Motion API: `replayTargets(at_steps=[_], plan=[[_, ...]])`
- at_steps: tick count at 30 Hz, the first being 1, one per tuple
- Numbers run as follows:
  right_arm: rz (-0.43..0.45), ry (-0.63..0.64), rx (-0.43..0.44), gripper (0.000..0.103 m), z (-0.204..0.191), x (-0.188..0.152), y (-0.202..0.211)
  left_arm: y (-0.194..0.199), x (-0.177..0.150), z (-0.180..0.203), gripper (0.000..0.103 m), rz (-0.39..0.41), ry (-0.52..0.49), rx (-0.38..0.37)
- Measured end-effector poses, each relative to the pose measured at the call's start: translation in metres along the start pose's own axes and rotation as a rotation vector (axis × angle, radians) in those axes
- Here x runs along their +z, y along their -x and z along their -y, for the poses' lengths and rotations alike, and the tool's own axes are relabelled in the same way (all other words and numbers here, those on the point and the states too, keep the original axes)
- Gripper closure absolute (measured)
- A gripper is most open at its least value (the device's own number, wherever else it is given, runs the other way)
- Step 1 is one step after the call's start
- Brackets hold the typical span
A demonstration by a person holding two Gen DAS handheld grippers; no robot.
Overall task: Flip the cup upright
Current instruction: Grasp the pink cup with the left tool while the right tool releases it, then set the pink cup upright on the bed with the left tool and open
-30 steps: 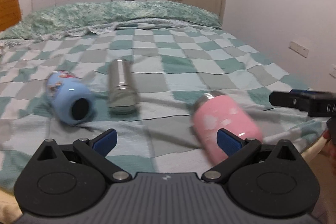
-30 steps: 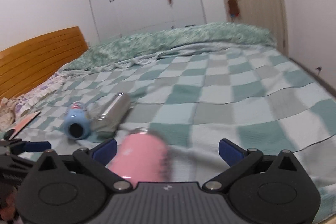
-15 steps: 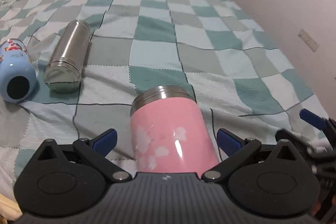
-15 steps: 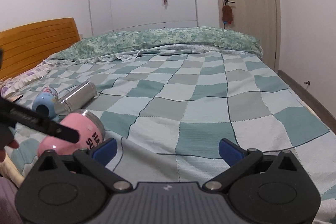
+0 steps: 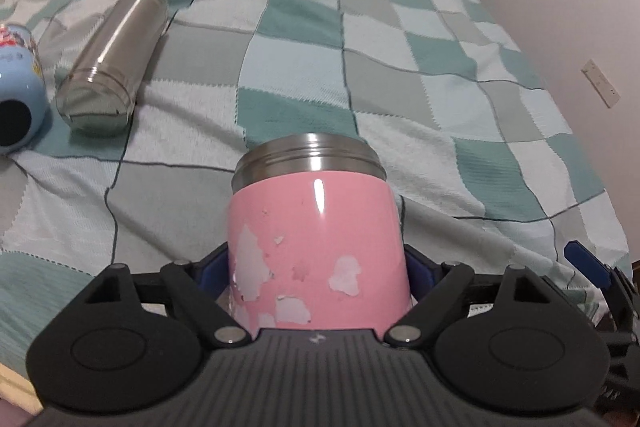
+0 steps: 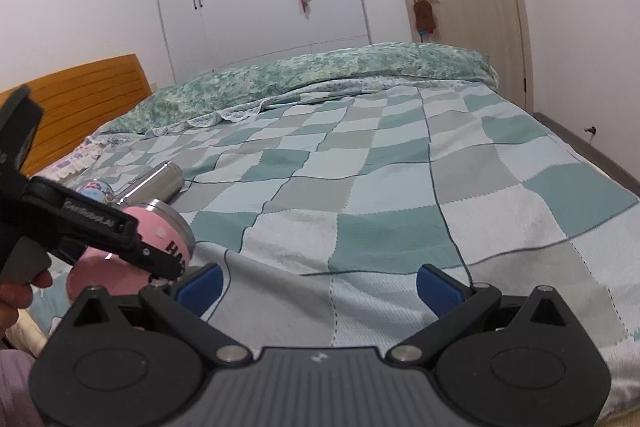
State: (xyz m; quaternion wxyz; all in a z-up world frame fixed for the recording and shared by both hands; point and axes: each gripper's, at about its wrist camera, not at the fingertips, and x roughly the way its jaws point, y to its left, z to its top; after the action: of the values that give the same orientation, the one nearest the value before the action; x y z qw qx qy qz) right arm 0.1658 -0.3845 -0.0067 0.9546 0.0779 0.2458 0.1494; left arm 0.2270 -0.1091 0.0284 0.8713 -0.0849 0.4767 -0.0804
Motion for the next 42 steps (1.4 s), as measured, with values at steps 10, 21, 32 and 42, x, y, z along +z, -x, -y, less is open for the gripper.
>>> replayTargets(at_steps=[10, 21, 32, 42], plan=[[0.062, -0.035, 0.000, 0.000, -0.009, -0.010, 0.009, 0.036, -0.026, 0.002, 0.017, 0.173, -0.104, -0.038], [0.198, -0.030, -0.045, 0.000, -0.026, -0.010, 0.015, 0.065, -0.025, 0.028, 0.018, 0.373, -0.255, -0.068], [0.210, -0.020, -0.080, 0.000, -0.021, -0.004, -0.001, 0.017, 0.006, 0.053, 0.018, 0.514, -0.332, 0.040], [0.204, -0.007, -0.086, 0.000, -0.028, -0.004, -0.002, -0.018, 0.008, 0.028, 0.000, 0.463, -0.287, 0.005]])
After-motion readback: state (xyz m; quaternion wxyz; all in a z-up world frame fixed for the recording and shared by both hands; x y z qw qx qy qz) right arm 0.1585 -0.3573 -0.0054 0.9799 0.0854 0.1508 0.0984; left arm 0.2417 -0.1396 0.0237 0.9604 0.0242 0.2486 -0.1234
